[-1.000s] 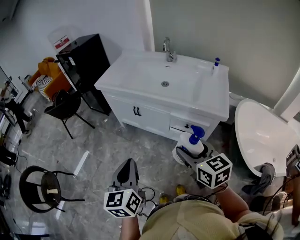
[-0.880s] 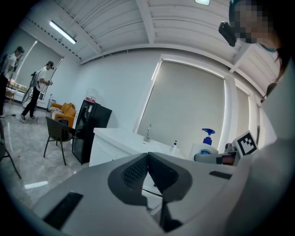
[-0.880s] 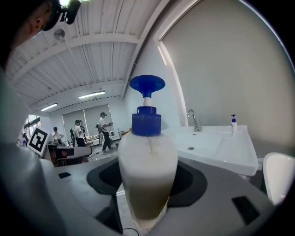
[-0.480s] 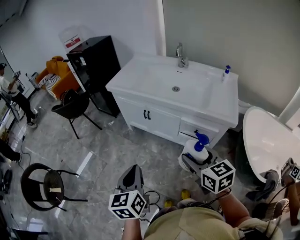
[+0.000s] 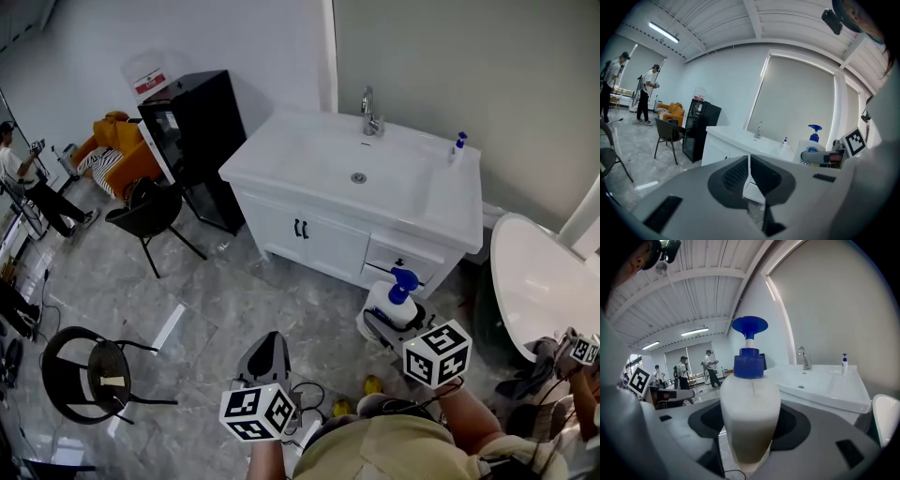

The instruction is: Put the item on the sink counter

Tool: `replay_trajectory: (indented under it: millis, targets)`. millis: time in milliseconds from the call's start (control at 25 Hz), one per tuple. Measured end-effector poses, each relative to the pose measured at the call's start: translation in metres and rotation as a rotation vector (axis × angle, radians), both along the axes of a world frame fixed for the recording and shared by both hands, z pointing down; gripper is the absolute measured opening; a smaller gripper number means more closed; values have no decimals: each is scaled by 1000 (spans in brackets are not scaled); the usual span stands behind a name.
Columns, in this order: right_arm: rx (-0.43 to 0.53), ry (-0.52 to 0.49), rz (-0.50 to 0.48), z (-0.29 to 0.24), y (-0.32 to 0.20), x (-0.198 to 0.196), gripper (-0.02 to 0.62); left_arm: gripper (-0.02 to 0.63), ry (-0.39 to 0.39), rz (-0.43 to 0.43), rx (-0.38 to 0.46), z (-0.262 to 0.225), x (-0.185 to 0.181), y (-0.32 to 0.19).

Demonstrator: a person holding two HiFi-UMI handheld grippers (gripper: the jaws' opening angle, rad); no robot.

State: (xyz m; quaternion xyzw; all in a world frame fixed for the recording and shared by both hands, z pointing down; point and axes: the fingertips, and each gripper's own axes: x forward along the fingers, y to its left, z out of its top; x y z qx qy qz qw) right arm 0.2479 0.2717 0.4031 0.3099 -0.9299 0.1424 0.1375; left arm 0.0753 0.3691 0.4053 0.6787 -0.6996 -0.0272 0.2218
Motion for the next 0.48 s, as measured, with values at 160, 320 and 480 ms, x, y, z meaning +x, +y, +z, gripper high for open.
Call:
replay_trajectory:
  millis: [160, 320, 480]
  targets:
    - [12, 8, 0, -2, -6, -6, 279, 37, 1, 2, 16, -4, -5, -5]
    - [16, 3, -6, -4, -23, -13, 279, 37, -47, -3, 25, -7, -9, -18]
    - [23, 12, -25, -4, -41, -22, 279, 36, -50, -10, 34, -10, -13, -35]
